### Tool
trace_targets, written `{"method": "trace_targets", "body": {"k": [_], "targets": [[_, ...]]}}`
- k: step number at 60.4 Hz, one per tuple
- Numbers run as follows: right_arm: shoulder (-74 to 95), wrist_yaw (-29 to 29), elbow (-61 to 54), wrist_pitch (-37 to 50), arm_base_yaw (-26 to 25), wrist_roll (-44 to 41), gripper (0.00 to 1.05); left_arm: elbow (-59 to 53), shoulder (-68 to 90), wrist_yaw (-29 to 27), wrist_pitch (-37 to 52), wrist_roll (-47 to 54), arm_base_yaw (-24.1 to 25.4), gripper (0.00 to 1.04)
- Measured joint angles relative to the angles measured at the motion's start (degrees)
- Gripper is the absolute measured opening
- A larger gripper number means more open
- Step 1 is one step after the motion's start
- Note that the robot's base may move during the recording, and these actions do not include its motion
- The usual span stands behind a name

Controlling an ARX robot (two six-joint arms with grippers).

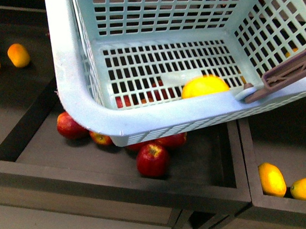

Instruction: Pick lemon and mango into basket

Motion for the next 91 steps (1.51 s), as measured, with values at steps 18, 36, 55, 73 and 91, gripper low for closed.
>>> {"method": "trace_targets", "body": {"k": [18,36,55,73,91], "targets": [[-11.3,3.9,-7.4,-3.9,4.0,-0.6,0.02,0.0,0.0,0.0,0.0,0.1,0.0,0.05],[-19.1,3.9,-10.4,-8.3,4.0,-0.7,0.19,0.0,0.0,-0.2,0.0,0.1,0.0,0.05],[-19.3,3.9,-10.4,-8.3,4.0,-0.7,0.78,0.0,0.0,0.0,0.0,0.1,0.0,0.05],[-19.3,4.1,-10.4,-8.3,4.0,-0.7,0.96,0.0,0.0,1.5,0.0,-0.4,-1.0,0.05],[-19.4,4.0,-10.4,-8.5,4.2,-0.7,0.96,0.0,0.1,-0.3,0.0,0.1,-0.1,0.05]]}}
